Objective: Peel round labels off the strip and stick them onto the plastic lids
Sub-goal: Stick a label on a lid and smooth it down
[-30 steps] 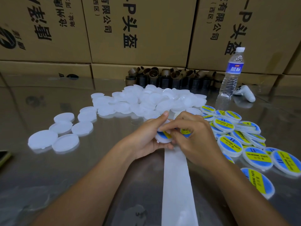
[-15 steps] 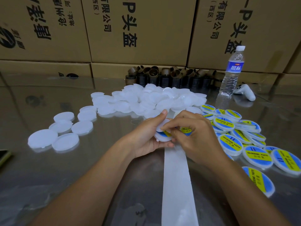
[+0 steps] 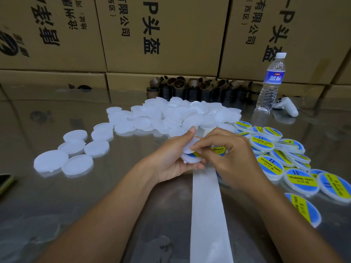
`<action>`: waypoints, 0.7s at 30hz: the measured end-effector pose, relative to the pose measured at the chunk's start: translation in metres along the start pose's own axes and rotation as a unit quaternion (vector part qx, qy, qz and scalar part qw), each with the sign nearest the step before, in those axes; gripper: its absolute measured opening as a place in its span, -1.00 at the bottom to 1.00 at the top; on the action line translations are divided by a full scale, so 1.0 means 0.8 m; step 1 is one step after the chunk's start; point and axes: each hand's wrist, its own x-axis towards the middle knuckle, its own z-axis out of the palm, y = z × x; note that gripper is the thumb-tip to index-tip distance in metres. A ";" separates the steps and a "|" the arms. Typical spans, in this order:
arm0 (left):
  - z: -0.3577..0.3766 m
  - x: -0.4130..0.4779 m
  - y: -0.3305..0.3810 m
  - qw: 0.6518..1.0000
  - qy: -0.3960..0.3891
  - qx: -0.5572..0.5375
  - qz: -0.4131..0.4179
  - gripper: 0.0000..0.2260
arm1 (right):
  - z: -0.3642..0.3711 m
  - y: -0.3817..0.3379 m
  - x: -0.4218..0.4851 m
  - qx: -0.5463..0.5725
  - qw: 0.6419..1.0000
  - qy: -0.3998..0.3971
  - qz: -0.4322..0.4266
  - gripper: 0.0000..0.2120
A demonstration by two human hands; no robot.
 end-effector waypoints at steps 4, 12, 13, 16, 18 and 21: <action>-0.001 0.000 0.000 1.000 -0.007 -0.005 0.003 -0.49 | -0.002 -0.003 0.001 0.010 1.000 0.003 0.000 -0.60; -0.004 0.001 0.000 1.000 -0.013 0.009 0.019 -0.63 | -0.004 -0.004 0.001 0.031 0.999 -0.006 0.025 -0.63; -0.004 0.001 0.000 1.000 -0.015 0.008 0.023 -0.69 | -0.004 -0.005 0.001 0.035 0.999 -0.007 0.027 -0.63; -0.004 0.000 -0.001 0.999 -0.015 -0.004 0.029 -0.82 | -0.005 -0.007 0.001 0.046 0.999 -0.008 0.027 -0.64; -0.005 0.001 -0.002 1.000 -0.011 -0.003 0.029 -0.84 | -0.005 -0.009 0.001 0.051 0.998 -0.008 0.026 -0.64; -0.004 0.002 -0.002 1.000 -0.007 -0.009 0.028 -0.84 | -0.006 -0.009 0.001 0.053 0.998 -0.008 0.029 -0.64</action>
